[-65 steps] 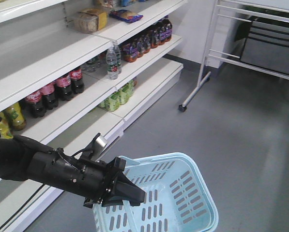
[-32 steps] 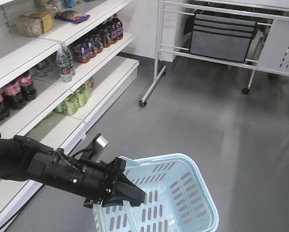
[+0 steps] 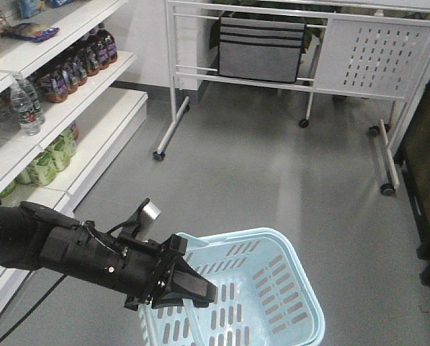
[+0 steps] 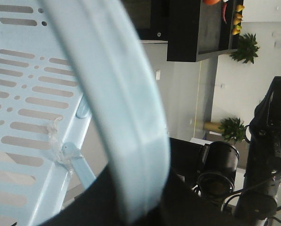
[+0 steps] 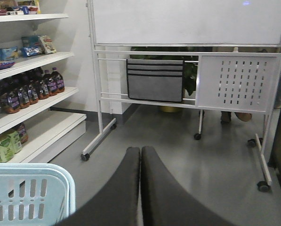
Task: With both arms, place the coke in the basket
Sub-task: 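Hold the basket in the left gripper and turn the base away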
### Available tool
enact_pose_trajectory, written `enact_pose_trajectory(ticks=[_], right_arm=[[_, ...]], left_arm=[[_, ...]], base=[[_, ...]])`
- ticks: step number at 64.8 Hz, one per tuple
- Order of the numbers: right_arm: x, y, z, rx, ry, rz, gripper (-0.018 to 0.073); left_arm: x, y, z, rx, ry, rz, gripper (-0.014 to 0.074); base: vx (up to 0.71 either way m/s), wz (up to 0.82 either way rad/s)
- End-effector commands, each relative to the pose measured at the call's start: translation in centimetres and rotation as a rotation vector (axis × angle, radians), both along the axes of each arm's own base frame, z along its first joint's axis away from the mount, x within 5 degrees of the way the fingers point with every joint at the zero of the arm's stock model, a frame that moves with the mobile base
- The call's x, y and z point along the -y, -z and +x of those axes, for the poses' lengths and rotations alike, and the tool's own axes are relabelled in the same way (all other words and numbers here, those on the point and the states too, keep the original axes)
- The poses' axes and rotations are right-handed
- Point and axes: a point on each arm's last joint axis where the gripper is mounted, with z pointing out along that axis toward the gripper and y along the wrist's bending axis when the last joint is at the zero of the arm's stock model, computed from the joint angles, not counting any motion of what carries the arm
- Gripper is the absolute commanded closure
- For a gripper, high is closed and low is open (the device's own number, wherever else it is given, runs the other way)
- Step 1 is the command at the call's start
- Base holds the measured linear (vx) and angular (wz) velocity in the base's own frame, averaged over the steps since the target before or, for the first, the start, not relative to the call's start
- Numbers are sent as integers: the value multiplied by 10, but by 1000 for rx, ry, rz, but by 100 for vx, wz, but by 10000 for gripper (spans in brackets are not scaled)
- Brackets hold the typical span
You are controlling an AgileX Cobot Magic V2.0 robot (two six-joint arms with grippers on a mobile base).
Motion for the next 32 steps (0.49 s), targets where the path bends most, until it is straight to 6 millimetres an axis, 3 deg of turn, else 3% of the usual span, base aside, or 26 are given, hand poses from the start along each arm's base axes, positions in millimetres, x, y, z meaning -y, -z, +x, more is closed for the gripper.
enact_pose_trajectory(ticks=[1,32], right_arm=[[0,-5,-1,78,-1,-4,569],[0,-5,-1,78,-1,-4,569]], left_arm=[[4,-27,-2,36,10,-117,602],[4,-27,-2,36,10,-117,602]], base=[[-1,-34],[-1,-32]])
